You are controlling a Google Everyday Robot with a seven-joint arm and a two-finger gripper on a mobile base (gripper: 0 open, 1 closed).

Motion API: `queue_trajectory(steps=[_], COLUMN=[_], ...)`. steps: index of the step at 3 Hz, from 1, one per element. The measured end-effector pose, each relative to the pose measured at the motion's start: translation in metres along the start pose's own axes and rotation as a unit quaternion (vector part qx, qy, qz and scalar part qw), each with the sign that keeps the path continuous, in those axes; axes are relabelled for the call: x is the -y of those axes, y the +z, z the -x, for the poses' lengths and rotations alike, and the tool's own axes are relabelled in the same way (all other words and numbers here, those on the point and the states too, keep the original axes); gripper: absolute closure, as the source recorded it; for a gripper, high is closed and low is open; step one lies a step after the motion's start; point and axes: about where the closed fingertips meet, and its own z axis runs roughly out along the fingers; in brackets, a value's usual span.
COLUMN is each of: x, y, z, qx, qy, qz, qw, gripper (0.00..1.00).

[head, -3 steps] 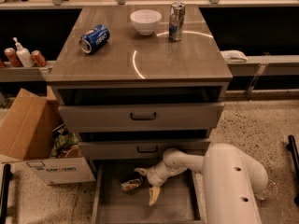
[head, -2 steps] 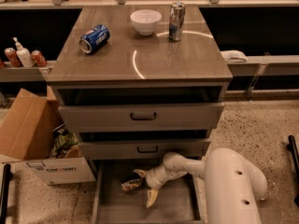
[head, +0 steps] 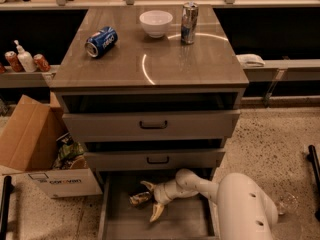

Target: Pick orange can from bottom drawer and place on counter

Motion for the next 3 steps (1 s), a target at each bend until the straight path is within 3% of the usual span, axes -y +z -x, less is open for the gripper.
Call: queue_trajectory(steps=[1, 3], x=[0.01, 0.015], y=[0.011, 0.024], z=[-0.008, -0.019], qx=[0.008, 0.007], qy=[0.006, 0.025], qz=[-0.014, -0.013], qw=[0.9999, 0.9996], gripper=[0.0, 0.0])
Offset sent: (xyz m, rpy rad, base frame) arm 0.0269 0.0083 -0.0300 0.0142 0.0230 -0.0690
